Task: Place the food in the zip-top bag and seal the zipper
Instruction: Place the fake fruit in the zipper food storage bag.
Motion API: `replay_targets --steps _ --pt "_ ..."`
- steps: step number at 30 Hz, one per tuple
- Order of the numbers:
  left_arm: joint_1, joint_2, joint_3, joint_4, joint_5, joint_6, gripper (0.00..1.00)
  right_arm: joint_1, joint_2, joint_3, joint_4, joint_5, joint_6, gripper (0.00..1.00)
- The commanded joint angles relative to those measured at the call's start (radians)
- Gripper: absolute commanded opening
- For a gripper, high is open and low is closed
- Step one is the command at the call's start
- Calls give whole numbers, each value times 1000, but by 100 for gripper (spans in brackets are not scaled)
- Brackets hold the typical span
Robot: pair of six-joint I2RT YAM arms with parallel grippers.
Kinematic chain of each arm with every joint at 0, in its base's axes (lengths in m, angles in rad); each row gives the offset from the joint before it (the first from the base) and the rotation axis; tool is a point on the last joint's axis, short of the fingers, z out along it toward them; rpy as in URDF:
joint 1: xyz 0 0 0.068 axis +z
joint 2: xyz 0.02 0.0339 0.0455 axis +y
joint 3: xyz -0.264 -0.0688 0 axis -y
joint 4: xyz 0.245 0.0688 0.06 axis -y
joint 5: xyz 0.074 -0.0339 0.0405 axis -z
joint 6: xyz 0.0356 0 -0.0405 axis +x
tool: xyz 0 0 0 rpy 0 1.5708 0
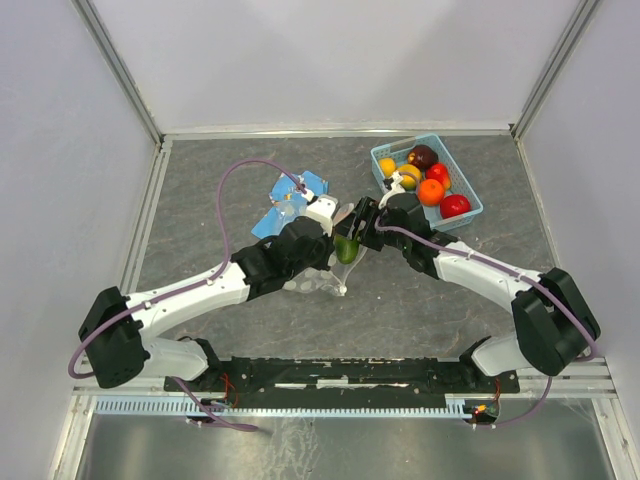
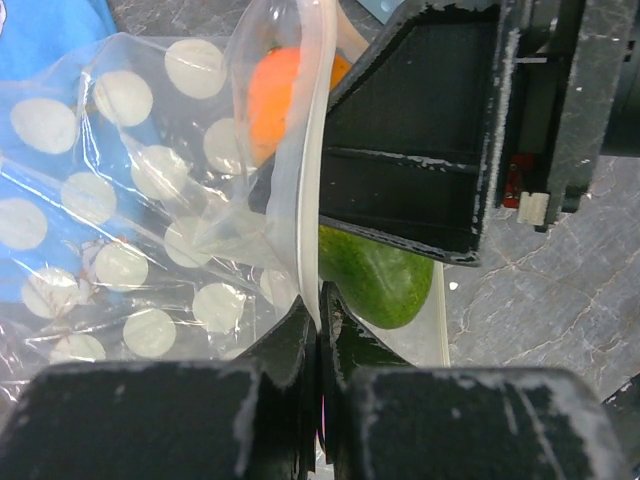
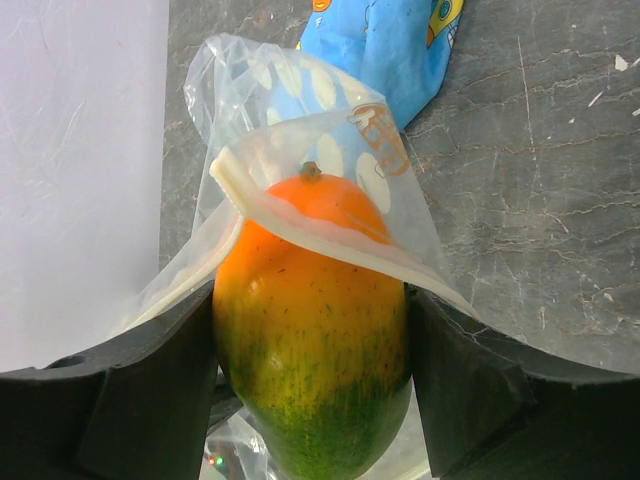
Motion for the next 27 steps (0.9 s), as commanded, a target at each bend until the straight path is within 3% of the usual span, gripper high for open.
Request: replay_targets --steps 1,10,21,27 --pt "1 1 13 29 -40 -4 3 1 -56 11 7 0 -33 65" --pt "0 -6 12 30 -37 -18 3 1 -79 7 -12 8 -43 78" --pt "0 -15 -3 85 85 -52 3 8 -44 -18 55 75 15 86" --pt "2 -20 -6 81 62 -53 3 17 -44 -15 57 71 13 88"
